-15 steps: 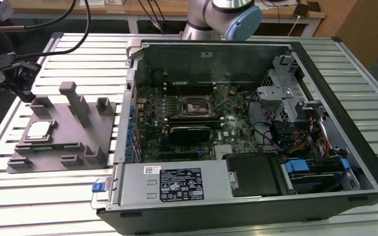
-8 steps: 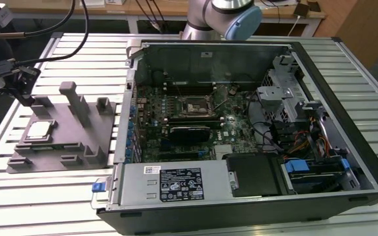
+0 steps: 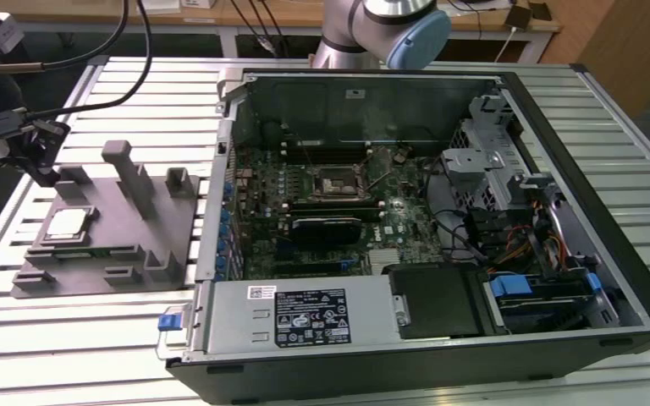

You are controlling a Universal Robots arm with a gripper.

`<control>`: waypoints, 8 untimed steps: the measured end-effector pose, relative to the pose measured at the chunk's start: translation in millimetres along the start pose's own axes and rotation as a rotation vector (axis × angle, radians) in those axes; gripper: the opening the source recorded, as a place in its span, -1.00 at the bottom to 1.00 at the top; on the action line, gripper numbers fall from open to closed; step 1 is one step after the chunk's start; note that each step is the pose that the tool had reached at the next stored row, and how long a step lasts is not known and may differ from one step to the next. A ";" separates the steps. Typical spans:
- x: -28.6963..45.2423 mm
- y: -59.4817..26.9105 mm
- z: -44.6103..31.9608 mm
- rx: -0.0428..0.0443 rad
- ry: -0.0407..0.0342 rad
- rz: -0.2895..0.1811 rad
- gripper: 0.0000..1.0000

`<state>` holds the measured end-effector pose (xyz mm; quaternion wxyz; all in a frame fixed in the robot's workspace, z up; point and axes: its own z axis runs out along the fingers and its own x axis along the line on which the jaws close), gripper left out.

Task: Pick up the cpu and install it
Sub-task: 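Pick up the cpu and move it towards the insertion slot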

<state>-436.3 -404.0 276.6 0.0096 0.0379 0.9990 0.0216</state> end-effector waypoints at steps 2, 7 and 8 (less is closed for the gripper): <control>0.3 -0.2 1.1 0.0000 0.0000 0.000 -0.79; 0.8 -0.7 4.4 0.0000 0.0000 0.000 -0.79; 1.1 -0.9 5.1 0.0001 0.0001 0.000 -0.79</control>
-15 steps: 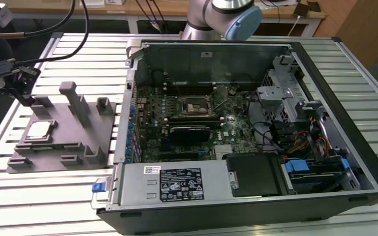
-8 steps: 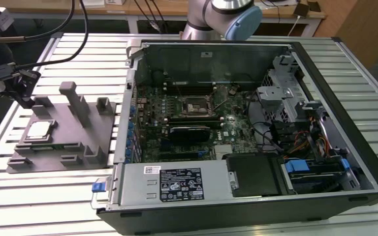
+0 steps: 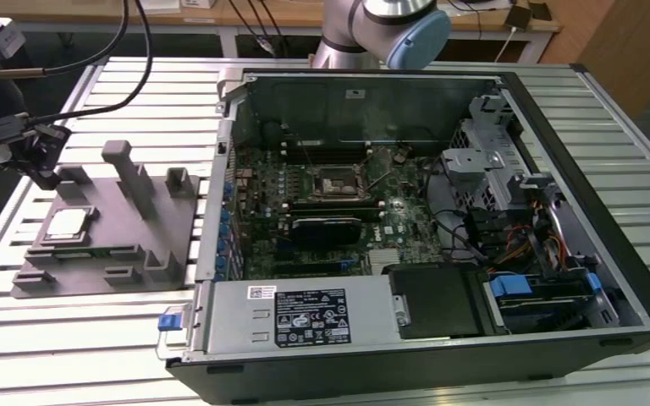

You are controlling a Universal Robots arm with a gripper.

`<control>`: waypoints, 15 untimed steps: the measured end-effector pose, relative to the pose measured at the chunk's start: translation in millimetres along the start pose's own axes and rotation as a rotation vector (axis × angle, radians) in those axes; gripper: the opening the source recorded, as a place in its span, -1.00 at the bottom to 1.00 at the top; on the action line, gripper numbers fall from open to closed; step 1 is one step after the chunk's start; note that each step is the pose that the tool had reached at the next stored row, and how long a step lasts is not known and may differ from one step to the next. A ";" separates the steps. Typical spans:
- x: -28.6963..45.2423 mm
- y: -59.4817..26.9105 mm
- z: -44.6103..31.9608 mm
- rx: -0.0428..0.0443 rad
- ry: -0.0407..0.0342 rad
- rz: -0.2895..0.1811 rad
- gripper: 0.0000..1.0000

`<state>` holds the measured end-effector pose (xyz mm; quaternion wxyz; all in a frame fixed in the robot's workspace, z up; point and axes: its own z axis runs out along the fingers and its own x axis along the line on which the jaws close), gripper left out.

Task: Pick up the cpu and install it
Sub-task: 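Pick up the cpu and move it towards the insertion slot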

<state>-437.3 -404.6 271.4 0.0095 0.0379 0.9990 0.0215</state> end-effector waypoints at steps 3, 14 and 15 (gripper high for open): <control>0.4 -0.9 2.7 -0.0001 -0.0001 0.000 -0.79; 2.3 -7.2 15.7 -0.0002 -0.0002 0.000 -0.79; 2.6 -7.6 16.8 -0.0002 -0.0003 0.000 -0.79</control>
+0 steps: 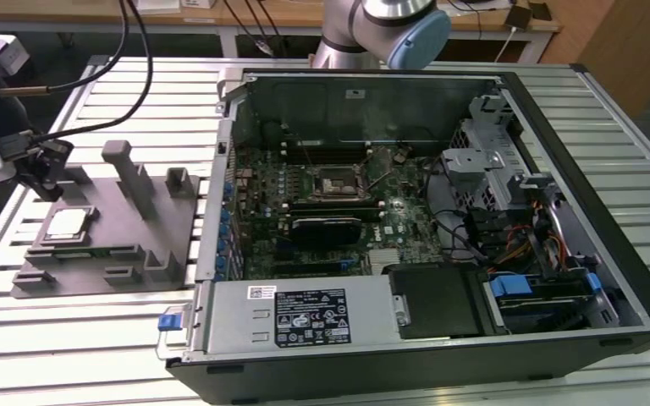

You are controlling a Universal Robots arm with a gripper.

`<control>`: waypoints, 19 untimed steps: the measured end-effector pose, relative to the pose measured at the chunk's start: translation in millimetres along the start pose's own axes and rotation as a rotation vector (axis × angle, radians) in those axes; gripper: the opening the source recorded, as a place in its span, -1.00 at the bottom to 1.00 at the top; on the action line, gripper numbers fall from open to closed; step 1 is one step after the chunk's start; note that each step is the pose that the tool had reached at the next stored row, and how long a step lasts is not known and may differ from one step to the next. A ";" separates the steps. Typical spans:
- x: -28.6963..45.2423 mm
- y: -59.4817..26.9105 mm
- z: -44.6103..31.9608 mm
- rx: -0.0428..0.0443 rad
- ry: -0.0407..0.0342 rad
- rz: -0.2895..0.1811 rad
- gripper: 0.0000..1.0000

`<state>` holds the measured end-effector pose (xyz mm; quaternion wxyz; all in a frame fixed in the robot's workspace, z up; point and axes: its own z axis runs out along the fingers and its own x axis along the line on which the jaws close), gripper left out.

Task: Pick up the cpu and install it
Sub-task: 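Pick up the cpu and move it towards the insertion slot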

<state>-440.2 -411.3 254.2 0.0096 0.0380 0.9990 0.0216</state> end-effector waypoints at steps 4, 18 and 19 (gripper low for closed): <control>1.1 -1.3 4.7 0.0001 0.0001 0.000 -0.79; 5.6 -4.1 24.7 0.0002 0.0007 0.000 -0.79; 5.6 -4.6 26.2 0.0002 0.0009 0.000 -0.79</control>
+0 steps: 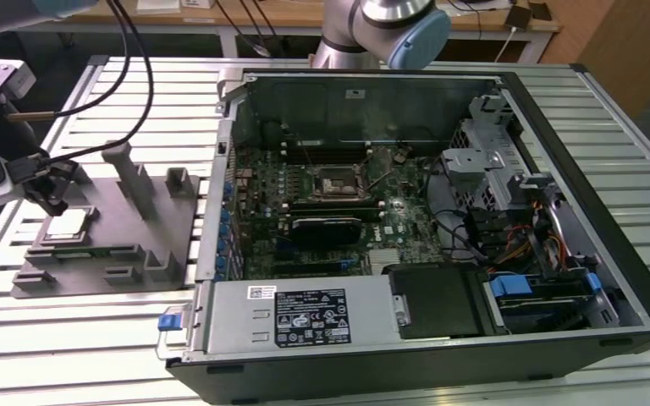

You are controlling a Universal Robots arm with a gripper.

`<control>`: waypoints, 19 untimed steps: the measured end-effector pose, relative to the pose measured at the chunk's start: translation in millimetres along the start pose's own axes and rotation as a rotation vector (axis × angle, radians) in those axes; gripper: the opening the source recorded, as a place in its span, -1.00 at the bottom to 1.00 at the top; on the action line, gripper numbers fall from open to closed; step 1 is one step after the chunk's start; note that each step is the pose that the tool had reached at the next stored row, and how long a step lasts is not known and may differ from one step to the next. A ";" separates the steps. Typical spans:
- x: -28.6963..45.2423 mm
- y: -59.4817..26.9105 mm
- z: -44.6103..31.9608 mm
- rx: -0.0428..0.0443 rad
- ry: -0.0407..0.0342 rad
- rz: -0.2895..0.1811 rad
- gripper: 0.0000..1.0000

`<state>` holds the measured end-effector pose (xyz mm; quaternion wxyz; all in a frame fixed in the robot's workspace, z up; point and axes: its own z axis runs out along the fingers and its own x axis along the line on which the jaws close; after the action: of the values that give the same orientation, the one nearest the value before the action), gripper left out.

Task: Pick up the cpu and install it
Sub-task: 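Pick up the cpu and move it towards the insertion slot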

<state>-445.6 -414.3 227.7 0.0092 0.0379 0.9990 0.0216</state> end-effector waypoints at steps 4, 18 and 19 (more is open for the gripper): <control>0.3 -1.9 7.4 -0.0014 0.0005 0.000 -0.79; 5.7 -3.1 22.2 -0.0184 0.0055 -0.002 -0.79; 6.1 -3.2 23.4 -0.0183 0.0064 -0.002 -0.79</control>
<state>-451.4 -416.1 204.1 0.0064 0.0369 0.9988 0.0308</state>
